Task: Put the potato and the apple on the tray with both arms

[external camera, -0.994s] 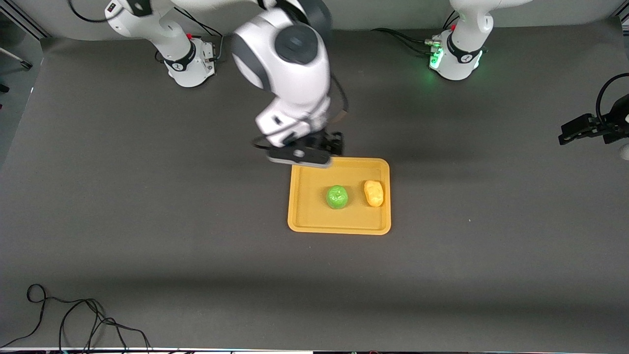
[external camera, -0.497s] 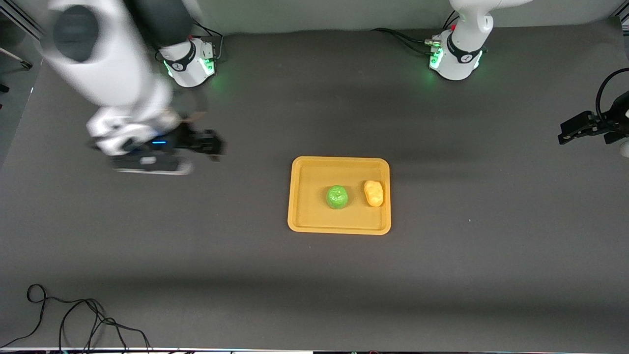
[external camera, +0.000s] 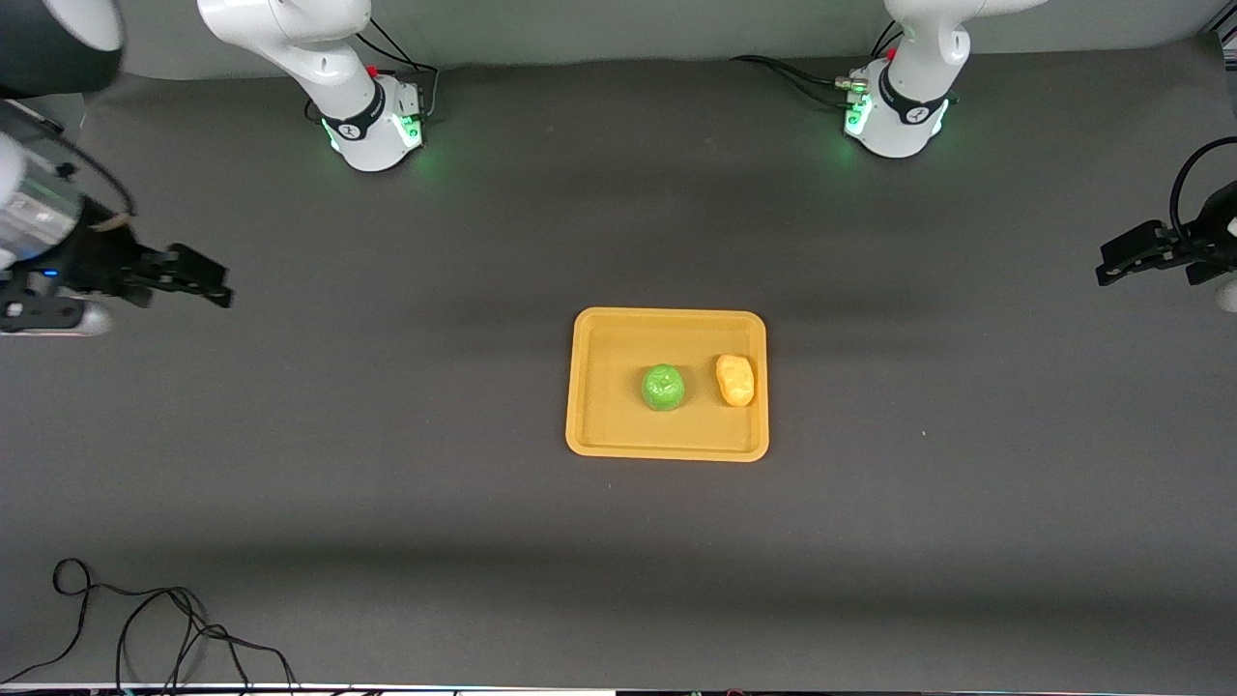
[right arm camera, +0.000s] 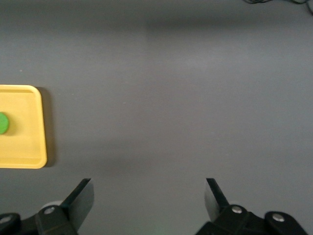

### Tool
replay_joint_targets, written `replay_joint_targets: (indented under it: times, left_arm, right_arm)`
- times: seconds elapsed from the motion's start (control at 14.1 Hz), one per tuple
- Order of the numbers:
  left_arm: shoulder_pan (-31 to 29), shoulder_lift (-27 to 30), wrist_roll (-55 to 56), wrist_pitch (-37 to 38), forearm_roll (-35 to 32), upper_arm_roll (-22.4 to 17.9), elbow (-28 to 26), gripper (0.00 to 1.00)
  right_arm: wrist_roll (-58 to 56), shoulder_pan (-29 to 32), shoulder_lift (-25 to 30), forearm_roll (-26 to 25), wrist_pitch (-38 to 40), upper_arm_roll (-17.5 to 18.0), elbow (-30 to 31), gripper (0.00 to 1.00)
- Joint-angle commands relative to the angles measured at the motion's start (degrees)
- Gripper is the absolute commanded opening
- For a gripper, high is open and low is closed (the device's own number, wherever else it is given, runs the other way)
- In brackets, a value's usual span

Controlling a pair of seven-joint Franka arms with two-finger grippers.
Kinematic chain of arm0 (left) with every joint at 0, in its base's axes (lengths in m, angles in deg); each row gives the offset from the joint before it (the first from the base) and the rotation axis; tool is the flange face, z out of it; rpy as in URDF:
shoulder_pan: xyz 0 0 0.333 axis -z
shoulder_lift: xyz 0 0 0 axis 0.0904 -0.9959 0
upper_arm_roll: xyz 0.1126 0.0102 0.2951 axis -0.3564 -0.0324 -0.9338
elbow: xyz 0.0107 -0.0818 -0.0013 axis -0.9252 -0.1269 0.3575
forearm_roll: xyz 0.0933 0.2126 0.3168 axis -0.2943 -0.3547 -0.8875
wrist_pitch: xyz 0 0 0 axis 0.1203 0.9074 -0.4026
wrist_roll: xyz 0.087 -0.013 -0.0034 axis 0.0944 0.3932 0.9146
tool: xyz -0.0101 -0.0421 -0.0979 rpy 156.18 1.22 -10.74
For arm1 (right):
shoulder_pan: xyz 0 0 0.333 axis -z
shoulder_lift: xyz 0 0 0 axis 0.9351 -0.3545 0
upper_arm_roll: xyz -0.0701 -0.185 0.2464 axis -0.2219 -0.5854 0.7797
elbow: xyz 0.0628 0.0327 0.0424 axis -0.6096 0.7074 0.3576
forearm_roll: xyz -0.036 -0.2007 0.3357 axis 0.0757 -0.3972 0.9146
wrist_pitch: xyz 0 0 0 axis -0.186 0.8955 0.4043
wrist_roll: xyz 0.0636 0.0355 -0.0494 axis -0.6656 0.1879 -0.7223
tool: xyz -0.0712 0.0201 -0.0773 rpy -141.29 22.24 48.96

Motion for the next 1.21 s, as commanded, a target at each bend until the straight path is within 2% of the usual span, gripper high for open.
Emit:
replay_joint_targets:
  times: [0.0, 0.57, 1.14]
  left_arm:
    - [1.51, -0.69, -0.6, 0.6, -0.77, 0.03, 0.08, 1.0]
    - [2.66, -2.97, 0.53, -3.78, -0.42, 0.12, 0.51, 1.0]
    - [2.57, -2.88, -0.51, -3.35, -0.78, 0.38, 0.42, 1.0]
  right_arm:
    - [-5.1, 3.91, 1.65, -0.99, -1.09, 1.47, 1.87, 1.0]
    - [-4.85, 3.83, 1.48, -0.11, -0.13, -0.29, 1.25, 1.0]
    - [-5.38, 3.74, 1.12, 0.07, 0.31, -1.0, 1.34, 1.0]
